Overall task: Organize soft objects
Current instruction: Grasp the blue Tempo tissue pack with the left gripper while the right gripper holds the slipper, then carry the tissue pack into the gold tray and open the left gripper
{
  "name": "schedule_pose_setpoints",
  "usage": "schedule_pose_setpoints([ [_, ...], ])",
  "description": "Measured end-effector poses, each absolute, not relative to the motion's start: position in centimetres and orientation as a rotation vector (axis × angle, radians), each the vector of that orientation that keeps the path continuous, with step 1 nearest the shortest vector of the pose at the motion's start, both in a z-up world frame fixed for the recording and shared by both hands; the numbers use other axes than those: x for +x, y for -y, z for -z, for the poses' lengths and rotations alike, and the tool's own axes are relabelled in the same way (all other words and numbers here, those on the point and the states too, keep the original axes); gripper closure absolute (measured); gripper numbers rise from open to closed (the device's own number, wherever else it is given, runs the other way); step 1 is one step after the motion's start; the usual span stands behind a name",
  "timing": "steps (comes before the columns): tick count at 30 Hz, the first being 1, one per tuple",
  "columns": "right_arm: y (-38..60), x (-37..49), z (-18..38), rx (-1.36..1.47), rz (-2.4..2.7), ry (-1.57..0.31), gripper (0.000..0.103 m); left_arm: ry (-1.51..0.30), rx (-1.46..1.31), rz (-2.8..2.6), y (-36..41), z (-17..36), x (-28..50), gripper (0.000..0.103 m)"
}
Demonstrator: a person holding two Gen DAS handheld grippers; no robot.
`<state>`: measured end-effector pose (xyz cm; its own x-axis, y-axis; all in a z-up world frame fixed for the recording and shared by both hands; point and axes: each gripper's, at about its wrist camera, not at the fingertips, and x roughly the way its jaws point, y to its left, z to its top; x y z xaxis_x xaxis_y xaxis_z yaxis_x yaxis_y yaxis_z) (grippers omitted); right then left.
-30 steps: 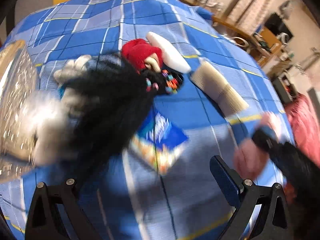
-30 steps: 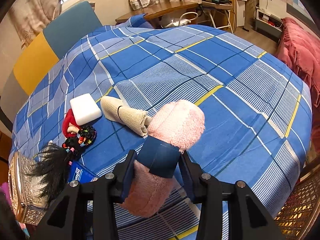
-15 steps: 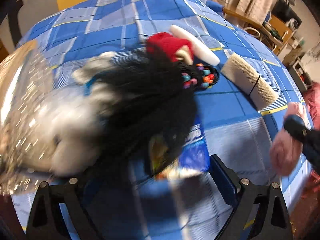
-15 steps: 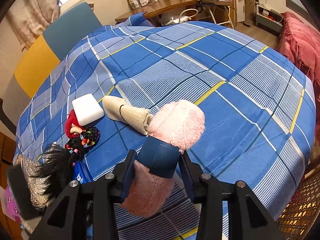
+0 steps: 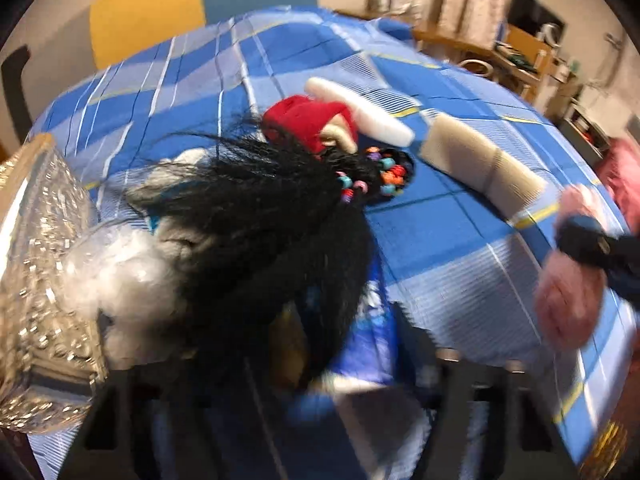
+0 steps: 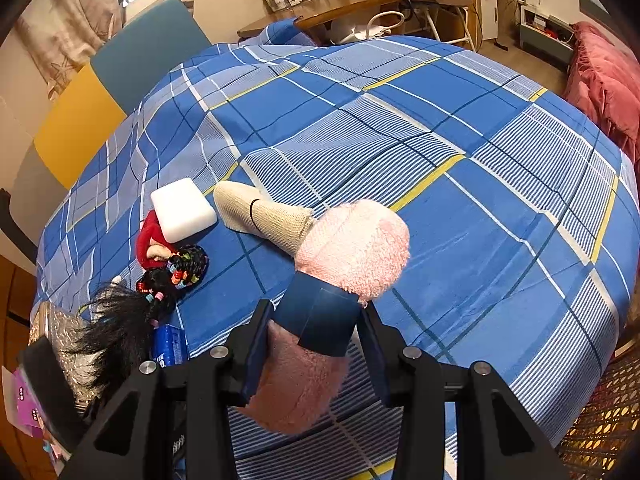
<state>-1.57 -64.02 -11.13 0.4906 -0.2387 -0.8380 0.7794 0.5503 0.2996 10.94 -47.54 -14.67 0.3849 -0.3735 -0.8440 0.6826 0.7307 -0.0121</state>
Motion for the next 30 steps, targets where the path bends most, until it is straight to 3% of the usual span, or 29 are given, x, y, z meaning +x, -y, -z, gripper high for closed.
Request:
schedule_pose_setpoints([
  [17,62.2,0.1,10.6,0.670,0.587,-0.834,0.060,-0.963,0.276,0.771,37.6,13.6,5.4,0.049],
  [19,61.8,0.4,10.5,0.649,0.576,-0.835,0.060,-0.948,0.278,0.768,37.2,13.5,5.4,0.035],
  [20,61.7,0.6,10.5,0.646,0.571,-0.836,0.060,-0.935,0.280,0.753,37.2,13.4,5.5,0.024],
  [21,61.5,0.7,10.5,0.636,0.568,-0.838,0.060,-0.930,0.274,0.745,37.2,13.4,5.8,0.022],
  [23,61.2,0.9,10.4,0.611,0.569,-0.844,0.060,-0.942,0.258,0.757,37.5,13.4,6.6,0.030],
  [24,61.0,1.0,10.4,0.596,0.570,-0.846,0.060,-0.961,0.264,0.765,37.6,13.6,6.9,0.045],
  [25,60.9,1.1,10.3,0.586,0.570,-0.847,0.060,-0.986,0.263,0.770,37.7,13.9,7.1,0.050],
  [30,60.6,1.4,10.5,0.563,0.566,-0.859,0.060,-0.980,0.238,0.797,36.2,13.6,6.5,0.050],
])
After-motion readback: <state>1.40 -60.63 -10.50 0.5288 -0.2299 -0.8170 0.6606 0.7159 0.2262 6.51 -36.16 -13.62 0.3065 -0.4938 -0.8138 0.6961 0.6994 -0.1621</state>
